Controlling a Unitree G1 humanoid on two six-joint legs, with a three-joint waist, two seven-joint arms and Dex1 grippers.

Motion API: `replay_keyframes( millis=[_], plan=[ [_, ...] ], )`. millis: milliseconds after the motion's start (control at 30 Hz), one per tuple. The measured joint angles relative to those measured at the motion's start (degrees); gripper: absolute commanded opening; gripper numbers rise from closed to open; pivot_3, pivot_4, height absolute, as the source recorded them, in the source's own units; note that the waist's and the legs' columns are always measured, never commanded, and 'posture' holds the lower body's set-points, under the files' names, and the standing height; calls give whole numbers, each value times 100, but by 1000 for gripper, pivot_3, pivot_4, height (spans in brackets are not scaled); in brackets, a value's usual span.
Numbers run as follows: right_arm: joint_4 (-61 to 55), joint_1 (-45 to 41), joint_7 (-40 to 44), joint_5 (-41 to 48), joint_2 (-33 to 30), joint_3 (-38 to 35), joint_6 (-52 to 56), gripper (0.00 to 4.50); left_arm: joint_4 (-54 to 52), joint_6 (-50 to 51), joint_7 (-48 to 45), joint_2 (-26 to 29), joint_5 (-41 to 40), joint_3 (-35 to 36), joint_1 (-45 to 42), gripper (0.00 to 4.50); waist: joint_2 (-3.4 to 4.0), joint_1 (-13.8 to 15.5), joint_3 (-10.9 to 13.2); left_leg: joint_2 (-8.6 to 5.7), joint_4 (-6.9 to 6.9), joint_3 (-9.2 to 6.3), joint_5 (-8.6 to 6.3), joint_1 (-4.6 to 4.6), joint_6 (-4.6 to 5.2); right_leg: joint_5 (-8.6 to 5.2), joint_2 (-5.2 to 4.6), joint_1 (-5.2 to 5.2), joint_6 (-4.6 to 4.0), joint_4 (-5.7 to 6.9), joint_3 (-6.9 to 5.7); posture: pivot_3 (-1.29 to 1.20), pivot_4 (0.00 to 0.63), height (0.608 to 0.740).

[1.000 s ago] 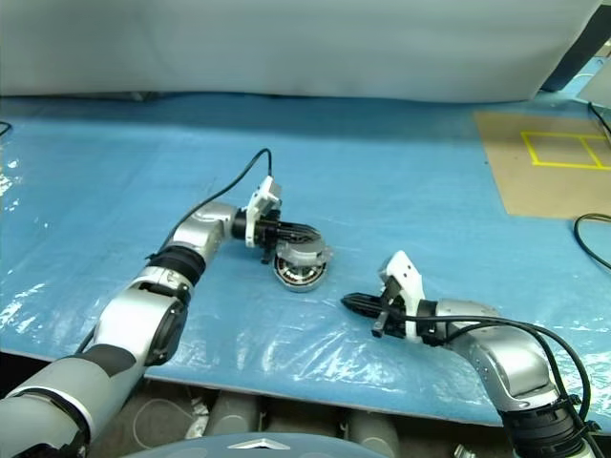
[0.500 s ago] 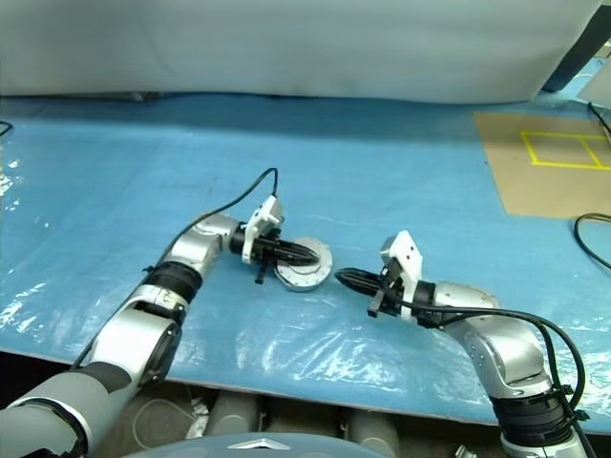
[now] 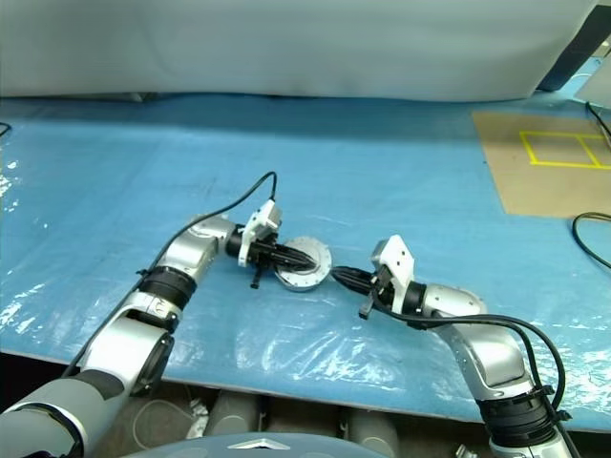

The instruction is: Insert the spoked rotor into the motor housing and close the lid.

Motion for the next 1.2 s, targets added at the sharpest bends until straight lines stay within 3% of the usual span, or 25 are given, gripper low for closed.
replay_keyframes(
  millis=[367, 533, 800, 1000, 1100, 1200],
  plan=[
    [191, -261, -37, -15, 75, 20, 10, 0, -435, -497, 50, 340, 12, -238, 348, 47, 7, -53, -4, 0, -1, 2, 1, 29, 3, -6, -9, 36, -9, -10, -7, 0, 150, 740],
    [151, -272, -27, 37, 74, 21, 194, 0, -512, -179, 241, 343, -155, -111, 367, 47, 7, -82, -4, 0, 0, 6, 11, 25, 21, -6, -11, 33, -9, -10, -7, 0, 150, 740],
    [-336, -704, -27, 628, -34, -44, 940, 0, -2841, 1256, 540, 893, -1225, 424, 987, 47, 11, -163, -2, 3, -18, 13, 12, 1, 20, -6, -8, 0, -11, -7, -7, 0, 150, 740],
    [-328, -1136, -73, 690, -23, 37, 1223, 0, -4669, 1964, 1263, 1377, -1811, 820, 2490, 47, 16, -191, -2, 2, -26, 18, 12, -7, 19, -7, -8, -9, -11, -10, -7, 0, 150, 740],
    [-169, -1457, -60, 691, -4, 198, 1445, 0, -5030, 1942, 1688, 1426, -1832, 911, 3124, 47, 17, -213, -1, 5, -27, 17, 12, -4, 19, -7, -6, -8, -11, -9, -8, 0, 150, 740],
    [144, -1656, 64, 676, 23, 297, 1457, 882, -5113, 1807, 2209, 1368, -1845, 1171, 3335, 0, 18, -195, 0, 6, -13, 18, 13, -1, 20, -7, -7, 1, -11, -9, -8, 0, 150, 740]
  ],
)
